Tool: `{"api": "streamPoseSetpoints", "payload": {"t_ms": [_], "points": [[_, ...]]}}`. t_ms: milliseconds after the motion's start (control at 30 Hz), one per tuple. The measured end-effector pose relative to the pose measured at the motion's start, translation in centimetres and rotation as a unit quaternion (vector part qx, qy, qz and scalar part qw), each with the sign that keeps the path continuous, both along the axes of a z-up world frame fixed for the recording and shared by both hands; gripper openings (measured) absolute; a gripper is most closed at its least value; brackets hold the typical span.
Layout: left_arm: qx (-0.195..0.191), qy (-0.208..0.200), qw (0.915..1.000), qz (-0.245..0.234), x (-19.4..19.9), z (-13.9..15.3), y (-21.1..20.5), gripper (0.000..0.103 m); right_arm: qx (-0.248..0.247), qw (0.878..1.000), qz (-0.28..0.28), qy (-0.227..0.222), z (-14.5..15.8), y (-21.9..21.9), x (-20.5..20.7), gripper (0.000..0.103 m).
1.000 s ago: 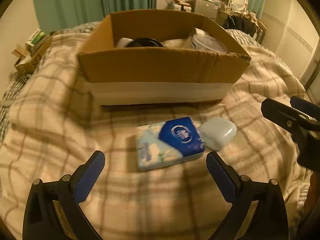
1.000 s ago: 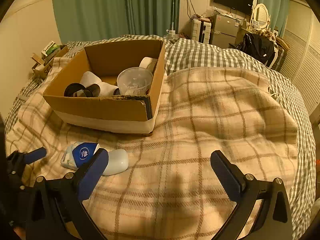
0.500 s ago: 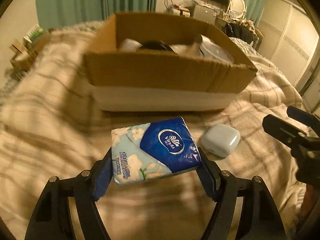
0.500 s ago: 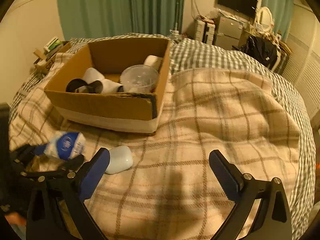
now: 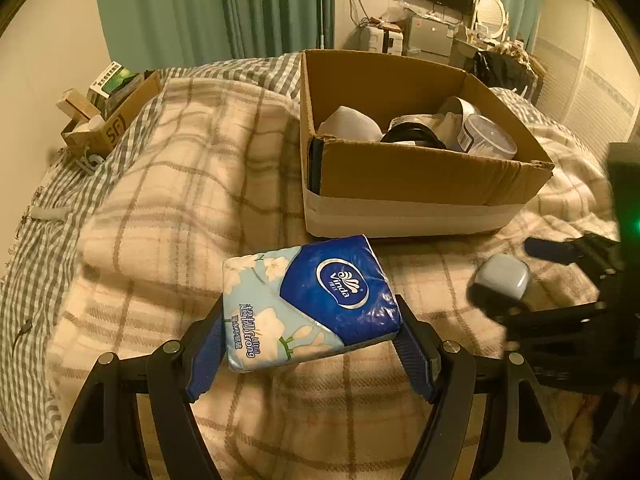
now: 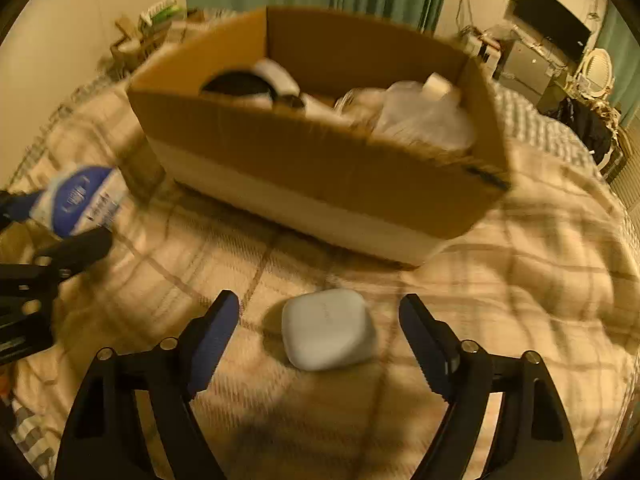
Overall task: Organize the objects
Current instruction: 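Grasp the blue tissue pack with the left tool while the right tool grasps the earbud case, then place tissue pack and earbud case into the box and open both tools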
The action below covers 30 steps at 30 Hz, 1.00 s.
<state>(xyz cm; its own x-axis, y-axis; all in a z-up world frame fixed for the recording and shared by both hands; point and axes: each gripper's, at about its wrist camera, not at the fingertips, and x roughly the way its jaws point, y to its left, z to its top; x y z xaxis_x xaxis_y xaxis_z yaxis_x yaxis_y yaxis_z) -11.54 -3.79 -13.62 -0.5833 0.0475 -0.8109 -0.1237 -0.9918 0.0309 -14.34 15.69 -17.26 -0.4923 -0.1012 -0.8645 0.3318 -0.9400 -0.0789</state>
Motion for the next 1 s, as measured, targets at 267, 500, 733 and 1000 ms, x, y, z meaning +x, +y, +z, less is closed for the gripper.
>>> {"api": "streamPoseSetpoints", "payload": {"t_ms": [267, 500, 733, 1000], "points": [[0.002, 0.001, 0.9999, -0.01, -0.1, -0.3, 0.4, 0.077, 0.005, 1.0, -0.001, -0.024, -1.7, -0.1, -0.3, 0.051], [0.011, 0.01, 0.9998, -0.014, 0.8, 1.0, 0.4, 0.077, 0.011, 1.0, 0.003, 0.017, 0.4, -0.3, 1.6, 0.051], [0.032, 0.025, 0.9991, -0.012, 3.1, 3.6, -0.5, 0.077, -0.01, 0.998, 0.003, 0.056, 5.1, 0.3, 4.6, 0.051], [0.078, 0.066, 0.9944, -0.026, 3.3, 9.3, -1.5, 0.077, -0.034, 0.994, 0.009, 0.107, 12.0, -0.3, 6.7, 0.051]]}}
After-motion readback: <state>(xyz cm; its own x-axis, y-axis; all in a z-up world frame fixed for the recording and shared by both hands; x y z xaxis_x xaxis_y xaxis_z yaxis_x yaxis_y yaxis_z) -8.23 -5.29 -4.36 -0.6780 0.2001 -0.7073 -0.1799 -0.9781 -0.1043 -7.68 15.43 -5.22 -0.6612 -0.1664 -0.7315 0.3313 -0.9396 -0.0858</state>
